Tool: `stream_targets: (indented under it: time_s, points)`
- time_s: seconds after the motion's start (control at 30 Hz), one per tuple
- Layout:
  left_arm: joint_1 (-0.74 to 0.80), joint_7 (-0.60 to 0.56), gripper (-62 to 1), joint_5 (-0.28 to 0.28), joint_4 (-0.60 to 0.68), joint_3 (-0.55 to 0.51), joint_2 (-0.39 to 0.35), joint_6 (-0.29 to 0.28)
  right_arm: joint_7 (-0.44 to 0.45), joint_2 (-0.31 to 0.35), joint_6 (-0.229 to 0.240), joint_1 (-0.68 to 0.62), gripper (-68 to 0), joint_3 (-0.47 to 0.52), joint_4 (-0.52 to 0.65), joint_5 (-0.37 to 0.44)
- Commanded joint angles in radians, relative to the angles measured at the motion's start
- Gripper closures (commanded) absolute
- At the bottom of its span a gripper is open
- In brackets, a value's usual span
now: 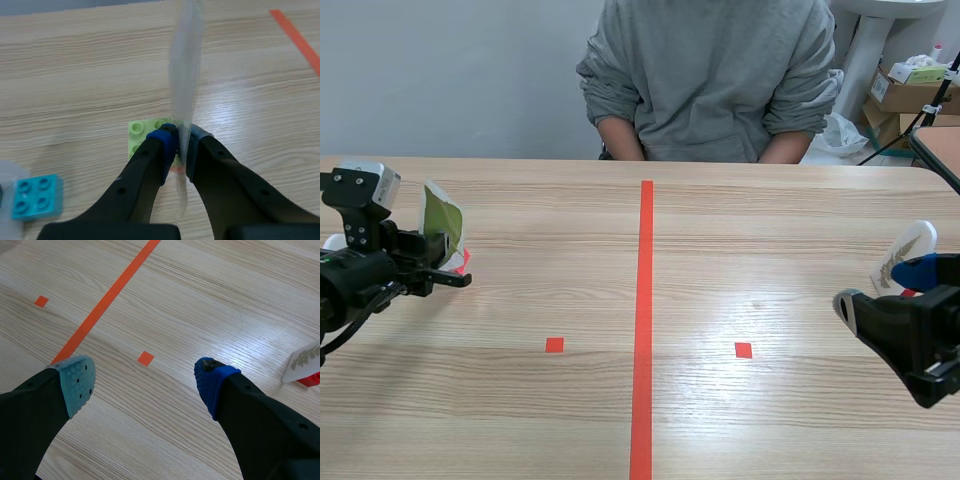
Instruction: Do the leaf sorting experiment
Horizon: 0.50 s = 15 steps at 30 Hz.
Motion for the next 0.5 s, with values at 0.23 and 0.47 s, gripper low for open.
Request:
stream_targets:
  time_s: [0.23, 0.47]
  points:
    - [-0.130, -0.022, -4.2, -0.009, -0.160, 0.002, -0.024, 0.066, 0.008, 0.011, 0.000, 0.012, -41.1, 0.003, 0.009, 0.008]
    - [-0.205, -0.031, -4.2, 0.006, -0.254, 0.002, -0.025, 0.105, 0.008, 0.011, 0.000, 0.011, -41.1, 0.003, 0.009, 0.008]
